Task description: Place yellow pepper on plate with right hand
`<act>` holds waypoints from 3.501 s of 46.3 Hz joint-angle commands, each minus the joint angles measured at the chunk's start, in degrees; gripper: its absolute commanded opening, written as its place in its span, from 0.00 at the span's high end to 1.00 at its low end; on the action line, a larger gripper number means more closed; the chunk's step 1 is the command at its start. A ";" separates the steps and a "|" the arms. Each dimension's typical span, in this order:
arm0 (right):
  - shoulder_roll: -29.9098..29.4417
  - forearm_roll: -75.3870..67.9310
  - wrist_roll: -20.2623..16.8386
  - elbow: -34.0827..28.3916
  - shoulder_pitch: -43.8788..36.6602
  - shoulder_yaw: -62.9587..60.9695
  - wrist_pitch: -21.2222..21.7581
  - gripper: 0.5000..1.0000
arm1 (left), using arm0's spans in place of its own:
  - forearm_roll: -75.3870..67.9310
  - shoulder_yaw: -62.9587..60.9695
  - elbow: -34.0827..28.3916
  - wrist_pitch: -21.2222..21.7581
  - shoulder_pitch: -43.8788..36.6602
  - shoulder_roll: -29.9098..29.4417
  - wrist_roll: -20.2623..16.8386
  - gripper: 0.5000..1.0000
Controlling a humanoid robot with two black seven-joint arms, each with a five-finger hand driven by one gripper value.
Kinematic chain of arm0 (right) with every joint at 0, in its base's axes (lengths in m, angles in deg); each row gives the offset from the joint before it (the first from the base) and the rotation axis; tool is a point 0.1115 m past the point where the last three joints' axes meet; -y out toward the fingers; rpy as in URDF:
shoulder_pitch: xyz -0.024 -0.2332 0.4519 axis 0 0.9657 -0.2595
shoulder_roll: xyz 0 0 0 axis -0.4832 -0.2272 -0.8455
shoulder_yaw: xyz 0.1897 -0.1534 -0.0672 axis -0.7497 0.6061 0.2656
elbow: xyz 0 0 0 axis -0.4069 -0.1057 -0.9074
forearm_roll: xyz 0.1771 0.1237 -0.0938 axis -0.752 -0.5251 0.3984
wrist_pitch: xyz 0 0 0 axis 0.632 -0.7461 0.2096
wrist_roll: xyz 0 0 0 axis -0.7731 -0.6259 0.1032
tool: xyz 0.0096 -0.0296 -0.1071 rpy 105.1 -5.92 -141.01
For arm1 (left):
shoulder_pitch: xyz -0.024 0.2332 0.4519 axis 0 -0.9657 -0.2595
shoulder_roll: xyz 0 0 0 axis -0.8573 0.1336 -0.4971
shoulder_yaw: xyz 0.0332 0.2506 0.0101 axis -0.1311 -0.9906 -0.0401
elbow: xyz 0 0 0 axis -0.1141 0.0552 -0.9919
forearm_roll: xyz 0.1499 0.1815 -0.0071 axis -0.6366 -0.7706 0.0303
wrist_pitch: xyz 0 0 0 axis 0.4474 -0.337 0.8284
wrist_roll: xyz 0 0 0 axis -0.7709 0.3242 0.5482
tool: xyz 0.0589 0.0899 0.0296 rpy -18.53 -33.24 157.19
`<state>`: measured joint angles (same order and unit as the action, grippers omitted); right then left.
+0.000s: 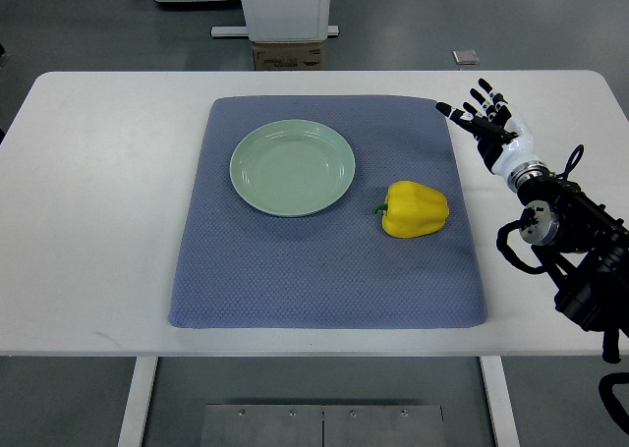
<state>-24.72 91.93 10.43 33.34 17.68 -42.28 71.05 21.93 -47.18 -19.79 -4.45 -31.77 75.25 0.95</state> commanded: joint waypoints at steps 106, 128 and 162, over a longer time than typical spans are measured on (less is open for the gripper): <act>3.55 0.00 0.26 -0.73 -0.08 0.00 0.96 0.00 | 0.01 0.00 -0.09 0.07 0.00 0.00 -0.07 0.00; 17.52 0.70 4.13 -16.46 -3.94 18.88 3.78 0.00 | 0.01 0.00 0.00 -0.02 0.00 0.00 -0.07 0.00; 26.14 16.61 11.86 -26.40 -14.84 43.85 4.48 0.00 | 0.01 0.00 0.00 -0.02 -0.09 0.00 -0.07 0.00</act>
<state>1.15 107.63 22.29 7.37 3.97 -0.08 75.54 21.94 -47.18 -19.85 -4.47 -31.80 75.25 0.89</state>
